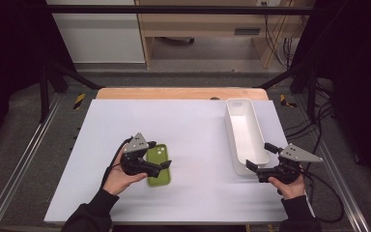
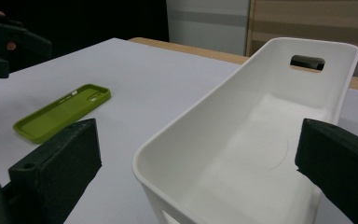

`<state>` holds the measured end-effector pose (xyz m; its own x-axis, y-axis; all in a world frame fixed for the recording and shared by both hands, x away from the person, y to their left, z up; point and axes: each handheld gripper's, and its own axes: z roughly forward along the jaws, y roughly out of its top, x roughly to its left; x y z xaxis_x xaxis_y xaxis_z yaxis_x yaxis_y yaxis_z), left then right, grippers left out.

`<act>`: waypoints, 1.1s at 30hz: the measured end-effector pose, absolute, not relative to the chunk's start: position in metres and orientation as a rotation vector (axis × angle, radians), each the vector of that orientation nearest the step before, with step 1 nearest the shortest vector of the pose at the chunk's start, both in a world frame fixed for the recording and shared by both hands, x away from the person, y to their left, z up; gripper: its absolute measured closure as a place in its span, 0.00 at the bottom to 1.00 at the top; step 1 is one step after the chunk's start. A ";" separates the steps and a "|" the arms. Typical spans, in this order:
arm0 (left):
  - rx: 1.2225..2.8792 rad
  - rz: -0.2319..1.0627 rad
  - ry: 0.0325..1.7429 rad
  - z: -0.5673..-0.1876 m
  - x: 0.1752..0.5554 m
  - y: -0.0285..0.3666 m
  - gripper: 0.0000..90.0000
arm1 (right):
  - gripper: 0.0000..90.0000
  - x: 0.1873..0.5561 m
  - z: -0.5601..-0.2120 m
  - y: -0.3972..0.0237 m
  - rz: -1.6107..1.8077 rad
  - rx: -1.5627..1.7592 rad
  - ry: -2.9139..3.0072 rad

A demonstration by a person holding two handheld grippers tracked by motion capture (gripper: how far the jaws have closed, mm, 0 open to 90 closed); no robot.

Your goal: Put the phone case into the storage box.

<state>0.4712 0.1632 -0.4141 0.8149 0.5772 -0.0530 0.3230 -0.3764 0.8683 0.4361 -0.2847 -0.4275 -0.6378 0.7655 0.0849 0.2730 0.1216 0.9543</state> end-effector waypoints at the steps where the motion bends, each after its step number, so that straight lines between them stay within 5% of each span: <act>1: 1.995 0.314 0.670 -0.415 0.471 0.162 0.14 | 0.01 0.436 -0.427 -0.285 1.531 1.006 1.977; 9: 2.051 0.311 0.683 -0.426 0.471 0.153 0.27 | 0.01 0.436 -0.427 -0.285 1.529 1.004 1.978; 33: 2.180 0.216 0.698 -0.442 0.468 0.136 0.86 | 0.01 0.436 -0.428 -0.284 1.528 1.004 1.981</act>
